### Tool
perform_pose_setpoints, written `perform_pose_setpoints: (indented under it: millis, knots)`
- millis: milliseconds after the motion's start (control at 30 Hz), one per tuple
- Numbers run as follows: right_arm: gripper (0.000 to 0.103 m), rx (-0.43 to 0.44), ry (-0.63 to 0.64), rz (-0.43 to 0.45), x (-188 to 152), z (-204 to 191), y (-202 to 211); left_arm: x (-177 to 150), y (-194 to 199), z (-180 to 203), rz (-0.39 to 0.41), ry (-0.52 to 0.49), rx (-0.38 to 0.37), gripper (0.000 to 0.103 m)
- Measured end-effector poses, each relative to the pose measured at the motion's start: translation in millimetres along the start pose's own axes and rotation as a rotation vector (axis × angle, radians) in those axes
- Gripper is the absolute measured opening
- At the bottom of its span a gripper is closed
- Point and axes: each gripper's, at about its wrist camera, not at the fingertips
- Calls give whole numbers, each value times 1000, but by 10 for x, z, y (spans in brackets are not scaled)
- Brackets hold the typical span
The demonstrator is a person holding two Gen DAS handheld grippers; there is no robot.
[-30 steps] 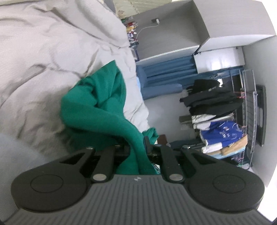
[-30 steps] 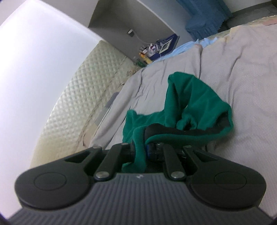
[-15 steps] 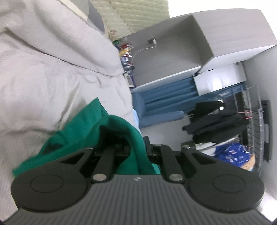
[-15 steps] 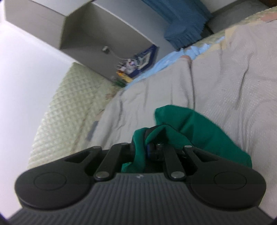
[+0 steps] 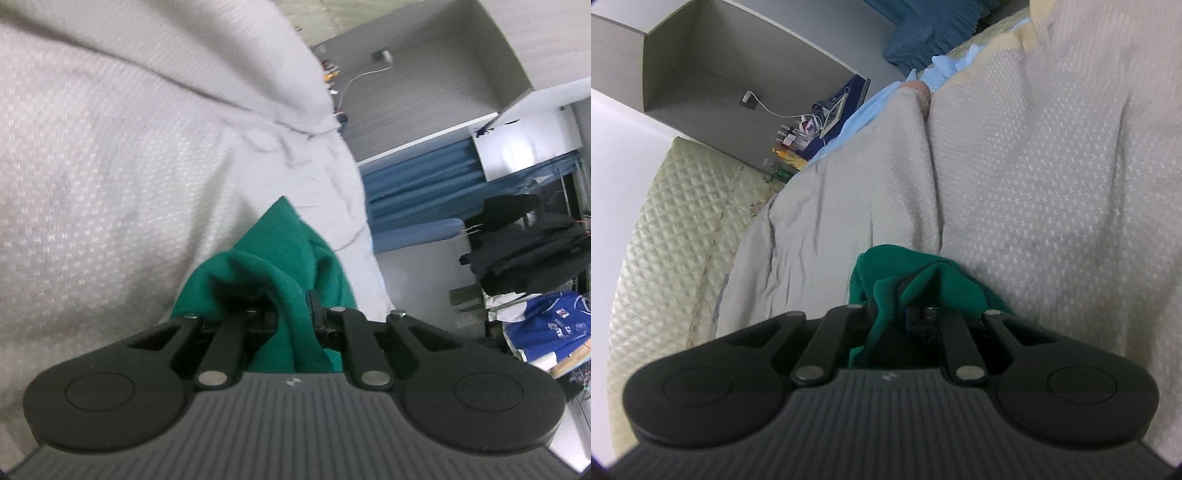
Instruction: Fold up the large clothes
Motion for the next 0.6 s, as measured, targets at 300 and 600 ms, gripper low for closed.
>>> perform_pose_setpoints:
  millis: [300, 600]
  knots:
    - [36, 9, -41, 39, -75, -85, 313, 4, 14, 224, -29, -102, -52, 55]
    - [77, 32, 46, 248, -501, -584, 1216, -322, 645, 753, 32, -334, -105, 81]
Point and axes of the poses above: each gripper's, at about its wrist camera, not at the fingertips, and y roughly against the way its jaws point, z to its right, x to its top, and after that the axes turned 9 degrees about -x, right-handed
